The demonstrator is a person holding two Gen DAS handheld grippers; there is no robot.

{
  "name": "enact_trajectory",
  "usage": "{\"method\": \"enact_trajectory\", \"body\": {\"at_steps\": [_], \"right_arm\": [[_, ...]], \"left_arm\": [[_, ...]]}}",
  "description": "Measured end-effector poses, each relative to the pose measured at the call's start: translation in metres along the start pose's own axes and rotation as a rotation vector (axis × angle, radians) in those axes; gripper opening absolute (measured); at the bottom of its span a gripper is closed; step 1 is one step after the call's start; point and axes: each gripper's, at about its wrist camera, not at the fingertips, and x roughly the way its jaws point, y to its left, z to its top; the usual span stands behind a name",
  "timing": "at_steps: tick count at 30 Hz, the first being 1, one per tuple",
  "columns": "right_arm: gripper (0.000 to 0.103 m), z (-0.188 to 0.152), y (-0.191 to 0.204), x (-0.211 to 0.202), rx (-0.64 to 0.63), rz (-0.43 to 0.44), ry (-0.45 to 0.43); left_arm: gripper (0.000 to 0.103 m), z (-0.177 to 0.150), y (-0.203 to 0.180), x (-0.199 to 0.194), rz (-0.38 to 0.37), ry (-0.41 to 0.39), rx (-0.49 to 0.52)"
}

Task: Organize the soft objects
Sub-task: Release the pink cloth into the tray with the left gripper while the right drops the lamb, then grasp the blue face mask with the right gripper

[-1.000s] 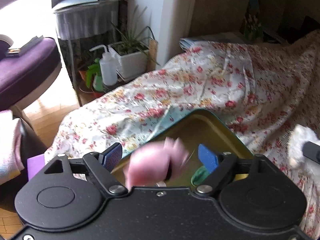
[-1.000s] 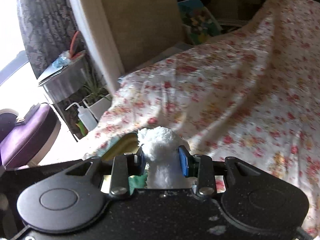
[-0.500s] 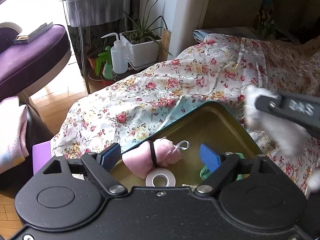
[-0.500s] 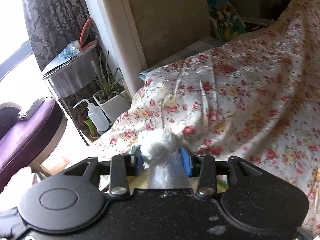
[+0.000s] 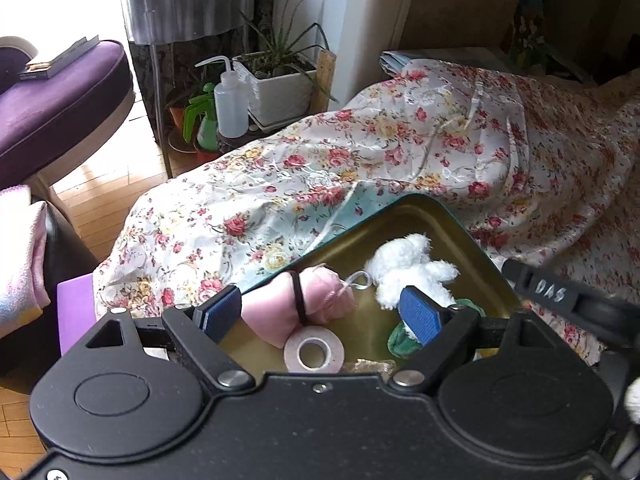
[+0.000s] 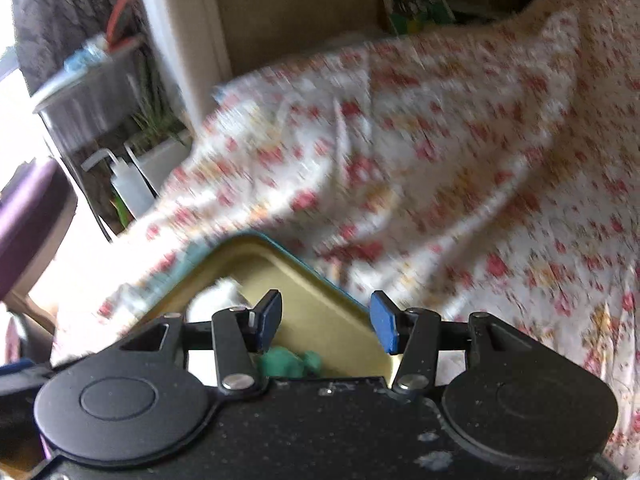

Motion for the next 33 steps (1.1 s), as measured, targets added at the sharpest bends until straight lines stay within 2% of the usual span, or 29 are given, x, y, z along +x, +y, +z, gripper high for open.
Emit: {"method": "enact_trajectory", "body": {"at_steps": [13,16,26,30,33], "right_arm": [[0.049,-0.041,-0.045,0.044,0.004,-0.214,0.139],[0.053,-0.051,-0.054,0.038,0.015,-0.214,0.137],[0.053,-0.083,-0.065,0.011,-0.040,-0.226,0.112],[0.054,-0.087,-0.077,-0.010,-0.012,-0.164,0.075],[0.054,-0.089,-0.090,-0.021,0.019,-0.123,0.086]], "left_arm": [[0.083,-0.003,-0.012,0.002,-0.013,0.009,0.045],[0.083,-0.004,-0.015,0.001,-0.016,0.007,0.057],[0.083,-0.014,-0.032,0.001,-0.022,0.013,0.132],[0.083,-0.016,-0.038,0.002,-0.024,0.016,0.149],[0.083,-0.018,-0.042,0.003,-0.025,0.020,0.157]]}}
